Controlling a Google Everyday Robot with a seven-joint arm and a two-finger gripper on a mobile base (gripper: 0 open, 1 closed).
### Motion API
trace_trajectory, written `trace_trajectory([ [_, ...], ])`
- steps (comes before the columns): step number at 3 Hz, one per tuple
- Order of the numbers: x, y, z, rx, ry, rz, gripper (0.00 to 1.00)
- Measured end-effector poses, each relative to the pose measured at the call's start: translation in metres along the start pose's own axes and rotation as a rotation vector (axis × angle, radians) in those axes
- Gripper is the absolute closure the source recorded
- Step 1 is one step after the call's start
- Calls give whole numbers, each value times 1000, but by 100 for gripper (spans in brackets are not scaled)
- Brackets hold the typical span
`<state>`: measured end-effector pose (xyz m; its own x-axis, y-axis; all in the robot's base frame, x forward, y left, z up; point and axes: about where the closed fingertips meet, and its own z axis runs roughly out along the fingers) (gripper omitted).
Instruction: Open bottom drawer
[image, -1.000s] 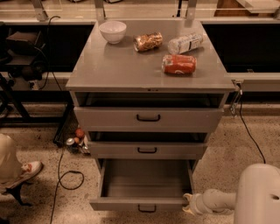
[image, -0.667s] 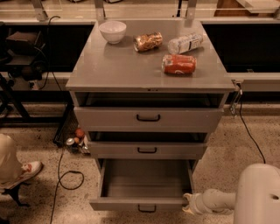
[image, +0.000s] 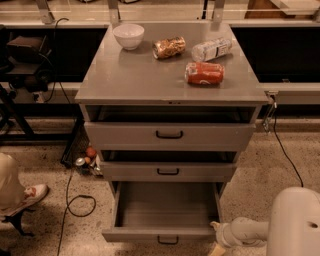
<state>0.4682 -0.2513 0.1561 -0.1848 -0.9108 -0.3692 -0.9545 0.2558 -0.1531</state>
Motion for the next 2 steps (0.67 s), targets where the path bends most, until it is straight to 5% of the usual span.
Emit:
trace_trajectory([
  [2,2,-14,-61,60,-91,-34,0],
])
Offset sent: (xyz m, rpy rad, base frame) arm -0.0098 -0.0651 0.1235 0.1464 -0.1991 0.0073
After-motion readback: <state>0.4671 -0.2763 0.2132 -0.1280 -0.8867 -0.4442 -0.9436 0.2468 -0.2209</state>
